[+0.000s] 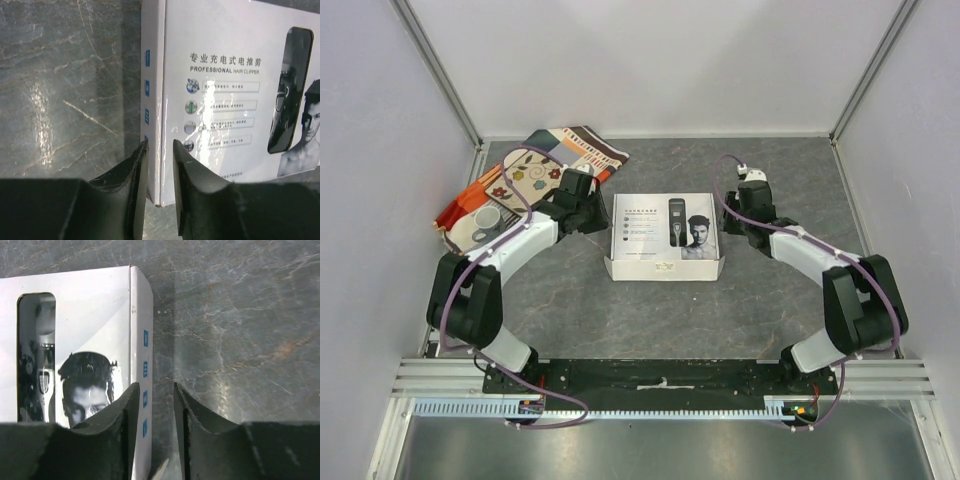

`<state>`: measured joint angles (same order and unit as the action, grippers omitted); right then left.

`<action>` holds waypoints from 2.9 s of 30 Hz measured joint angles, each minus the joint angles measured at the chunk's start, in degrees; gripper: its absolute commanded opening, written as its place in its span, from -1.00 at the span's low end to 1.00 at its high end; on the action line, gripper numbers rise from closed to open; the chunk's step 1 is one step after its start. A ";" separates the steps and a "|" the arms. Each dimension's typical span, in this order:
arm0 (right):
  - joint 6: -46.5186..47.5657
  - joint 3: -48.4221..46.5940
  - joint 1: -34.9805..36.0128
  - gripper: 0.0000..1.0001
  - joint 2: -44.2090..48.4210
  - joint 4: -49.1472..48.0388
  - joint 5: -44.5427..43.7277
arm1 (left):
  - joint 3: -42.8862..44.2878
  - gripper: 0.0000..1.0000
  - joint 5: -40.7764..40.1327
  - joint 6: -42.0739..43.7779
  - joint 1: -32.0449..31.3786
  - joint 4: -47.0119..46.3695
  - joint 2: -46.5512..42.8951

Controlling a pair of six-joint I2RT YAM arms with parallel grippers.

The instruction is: Sort the hair-cutting tools

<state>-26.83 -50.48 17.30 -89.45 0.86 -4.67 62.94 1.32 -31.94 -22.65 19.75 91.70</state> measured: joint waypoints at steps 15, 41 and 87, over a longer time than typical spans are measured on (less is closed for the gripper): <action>0.81 7.30 0.09 -0.08 7.93 5.51 -5.68 | -10.54 -0.27 -2.86 -0.07 -0.31 3.15 -5.29; 1.60 7.39 0.24 -0.13 3.19 2.89 -0.39 | -10.56 -0.24 -0.22 -0.55 -0.59 -0.35 -1.29; 0.87 15.15 4.63 -0.11 11.98 8.20 2.99 | -16.68 -0.27 -0.13 -2.64 -6.05 -1.42 -4.85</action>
<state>-25.96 -35.33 21.93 -77.47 9.06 -1.67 46.26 1.19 -34.59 -28.71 18.33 86.85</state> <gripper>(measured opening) 0.442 0.371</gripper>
